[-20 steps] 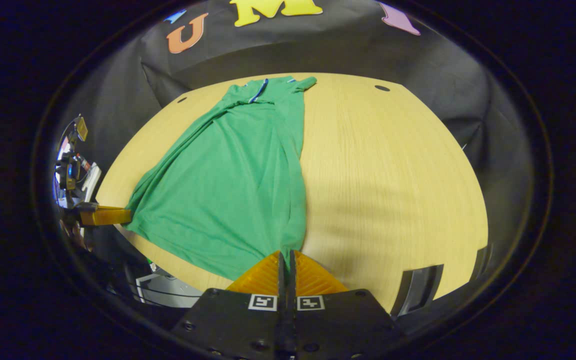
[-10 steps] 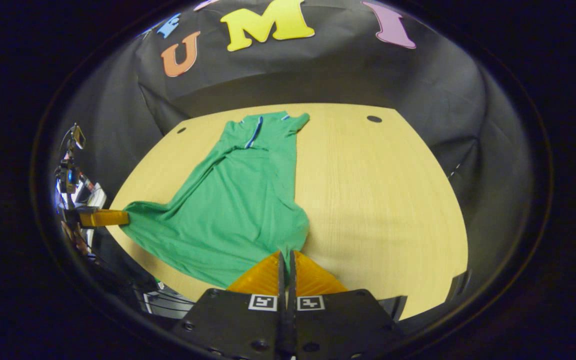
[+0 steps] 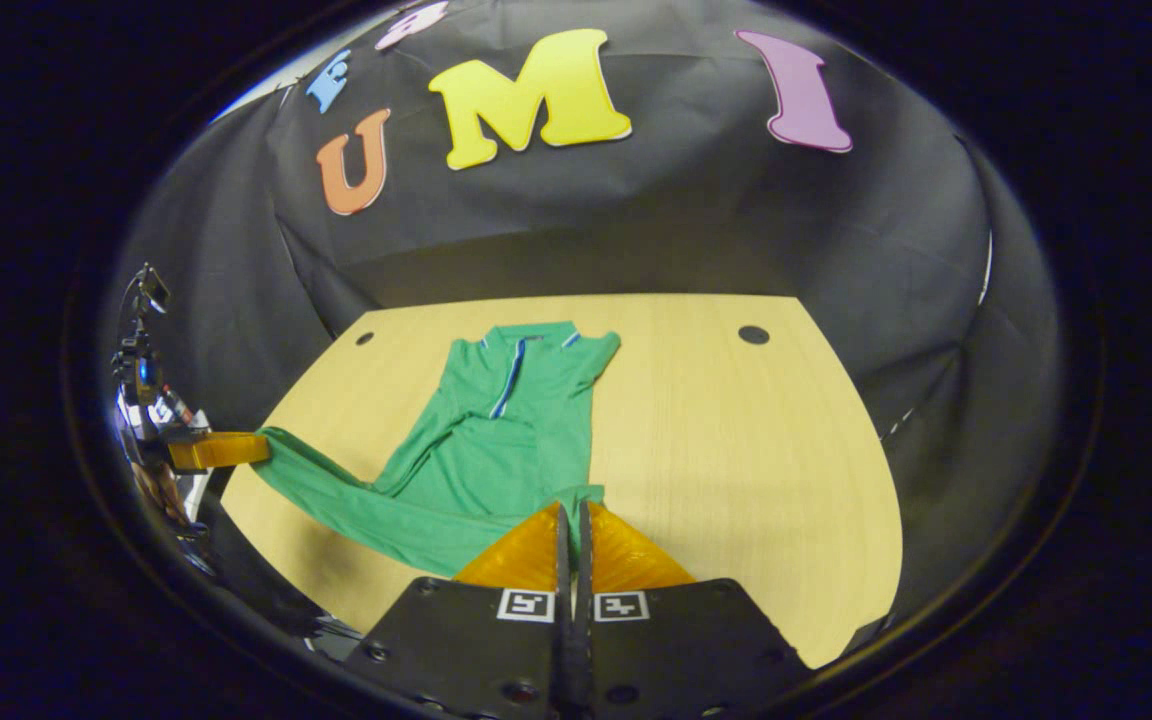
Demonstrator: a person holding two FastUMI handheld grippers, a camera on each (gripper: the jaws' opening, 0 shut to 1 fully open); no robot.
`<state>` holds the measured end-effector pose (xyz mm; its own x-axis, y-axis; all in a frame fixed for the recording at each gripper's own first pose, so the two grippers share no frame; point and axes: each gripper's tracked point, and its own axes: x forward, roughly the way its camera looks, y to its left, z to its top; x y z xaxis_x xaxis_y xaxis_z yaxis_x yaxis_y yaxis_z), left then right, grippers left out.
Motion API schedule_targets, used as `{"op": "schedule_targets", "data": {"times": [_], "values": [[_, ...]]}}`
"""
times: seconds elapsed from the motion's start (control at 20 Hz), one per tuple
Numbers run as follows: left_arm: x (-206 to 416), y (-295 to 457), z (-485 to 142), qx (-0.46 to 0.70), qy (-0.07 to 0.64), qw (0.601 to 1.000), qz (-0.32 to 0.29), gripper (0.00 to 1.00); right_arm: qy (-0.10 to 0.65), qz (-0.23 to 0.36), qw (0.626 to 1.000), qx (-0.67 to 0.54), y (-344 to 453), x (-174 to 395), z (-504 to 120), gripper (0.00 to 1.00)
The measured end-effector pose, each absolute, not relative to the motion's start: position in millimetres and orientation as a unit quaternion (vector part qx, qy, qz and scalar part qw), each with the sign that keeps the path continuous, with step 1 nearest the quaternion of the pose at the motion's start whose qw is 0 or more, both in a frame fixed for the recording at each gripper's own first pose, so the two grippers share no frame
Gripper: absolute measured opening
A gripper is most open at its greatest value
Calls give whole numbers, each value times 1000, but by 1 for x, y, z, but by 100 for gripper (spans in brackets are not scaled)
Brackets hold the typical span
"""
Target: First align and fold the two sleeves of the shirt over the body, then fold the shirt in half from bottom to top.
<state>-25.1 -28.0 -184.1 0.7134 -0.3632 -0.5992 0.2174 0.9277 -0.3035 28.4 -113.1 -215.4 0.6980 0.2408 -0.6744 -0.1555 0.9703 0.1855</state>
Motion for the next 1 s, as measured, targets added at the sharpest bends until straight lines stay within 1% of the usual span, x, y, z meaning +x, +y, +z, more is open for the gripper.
{"op": "schedule_targets", "data": {"times": [0.05,0.15,0.4,0.65,1.0], "values": [[-14,-27,-181,-105,340,921,-157,7,369,108,921,59,-113,41,-211,2],[11,-25,-170,-105,328,926,-156,7,359,106,925,57,-114,64,-202,0],[69,-30,-155,-116,313,931,-149,7,327,105,938,46,-114,128,-181,0],[132,-31,-145,-132,295,937,-135,7,313,106,942,53,-104,190,-173,0],[211,-14,-160,-153,290,939,-107,7,311,113,942,64,-88,275,-182,0]]}}
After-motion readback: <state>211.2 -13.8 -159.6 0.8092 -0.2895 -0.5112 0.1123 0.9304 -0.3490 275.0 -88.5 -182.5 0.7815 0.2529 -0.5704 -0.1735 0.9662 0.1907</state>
